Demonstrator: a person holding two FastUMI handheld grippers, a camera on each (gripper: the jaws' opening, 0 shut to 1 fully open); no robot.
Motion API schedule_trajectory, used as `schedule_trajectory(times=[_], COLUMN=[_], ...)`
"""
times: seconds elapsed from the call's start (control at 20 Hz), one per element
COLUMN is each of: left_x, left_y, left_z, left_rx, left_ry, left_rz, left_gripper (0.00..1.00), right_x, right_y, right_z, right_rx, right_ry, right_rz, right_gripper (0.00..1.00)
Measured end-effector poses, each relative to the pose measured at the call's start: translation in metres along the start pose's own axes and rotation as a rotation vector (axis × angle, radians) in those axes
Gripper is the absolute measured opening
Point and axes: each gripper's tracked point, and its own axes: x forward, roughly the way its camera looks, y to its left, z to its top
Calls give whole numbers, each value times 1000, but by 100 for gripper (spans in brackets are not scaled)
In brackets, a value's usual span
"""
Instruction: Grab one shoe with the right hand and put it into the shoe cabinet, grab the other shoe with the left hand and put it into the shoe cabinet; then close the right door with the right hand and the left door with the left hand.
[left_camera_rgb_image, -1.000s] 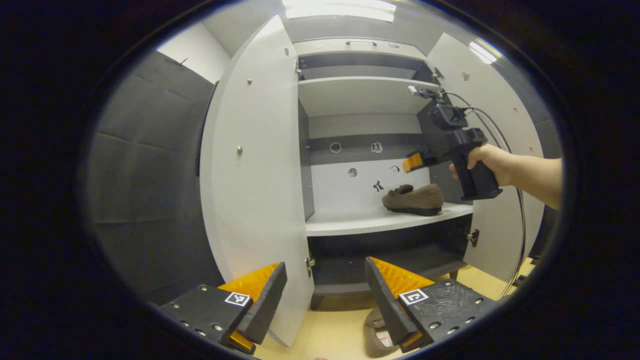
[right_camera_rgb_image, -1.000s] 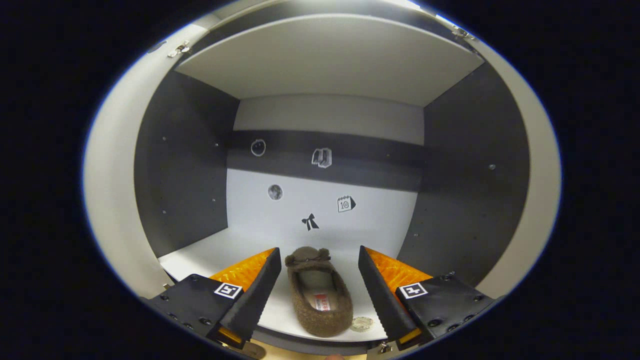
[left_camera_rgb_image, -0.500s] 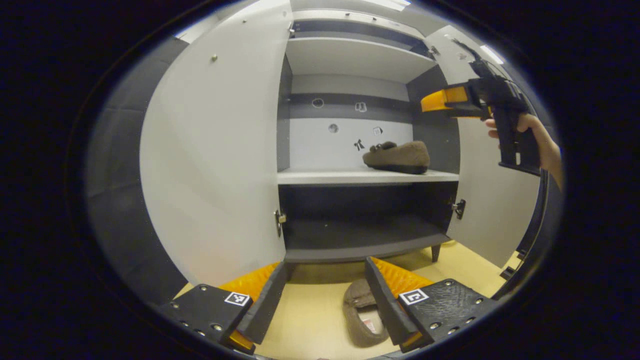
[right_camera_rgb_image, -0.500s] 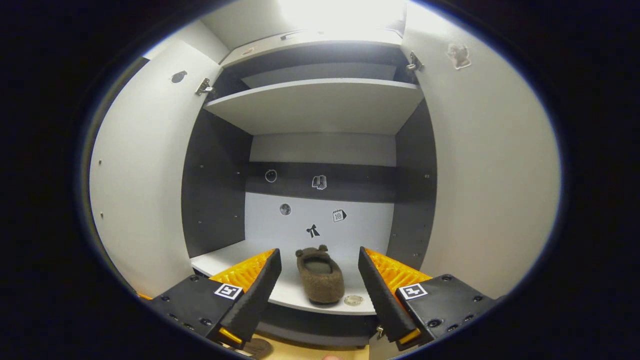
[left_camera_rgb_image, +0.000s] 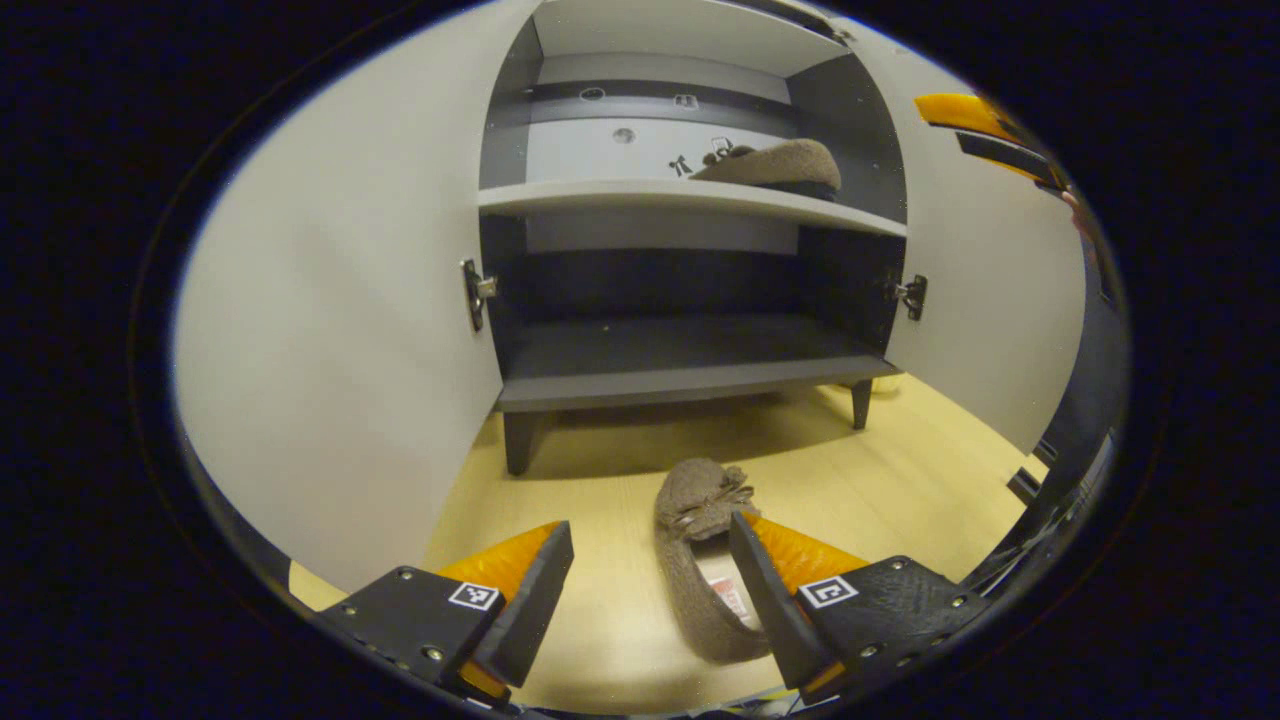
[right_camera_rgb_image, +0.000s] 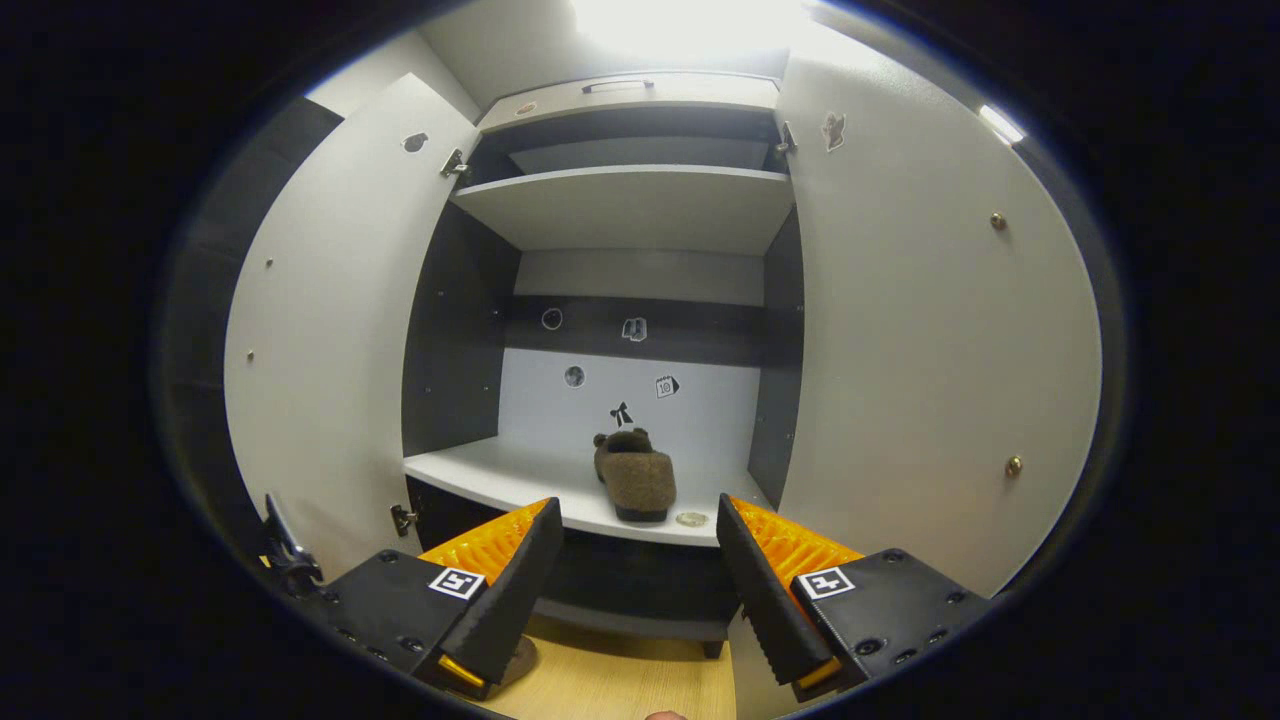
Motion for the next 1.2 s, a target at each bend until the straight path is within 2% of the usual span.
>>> schedule_trajectory(times=[0.35, 0.7, 0.75, 0.85, 0.9, 0.95, 1.0, 1.15, 1.2], left_x=[29, 59, 62, 65, 68, 70, 70, 73, 72], left_y=[2, 3, 4, -1, -1, -5, -12, -12, -13], left_z=[-37, -57, -60, -65, -66, -69, -75, -71, -71], left_rx=[-22, 2, 7, -4, -4, -1, -5, -27, -37], left_ry=[122, 199, 207, 227, 233, 243, 262, 256, 258], left_rz=[-11, 6, 11, -3, -2, -13, -52, -11, -2], left_gripper=[92, 92, 99, 78, 78, 66, 67, 9, 12], right_x=[-40, -70, -72, -77, -80, -82, -85, -94, -97], right_y=[-4, -20, -21, -22, -22, -23, -24, -28, -30], right_z=[-10, -43, -43, -43, -43, -44, -44, -44, -44], right_rx=[14, 66, 77, 80, 70, 58, 48, 43, 45], right_ry=[10, 124, 127, 129, 129, 131, 133, 135, 135], right_rz=[-43, -100, -105, -114, -118, -123, -127, -141, -149], right_gripper=[98, 98, 98, 98, 98, 98, 98, 98, 98])
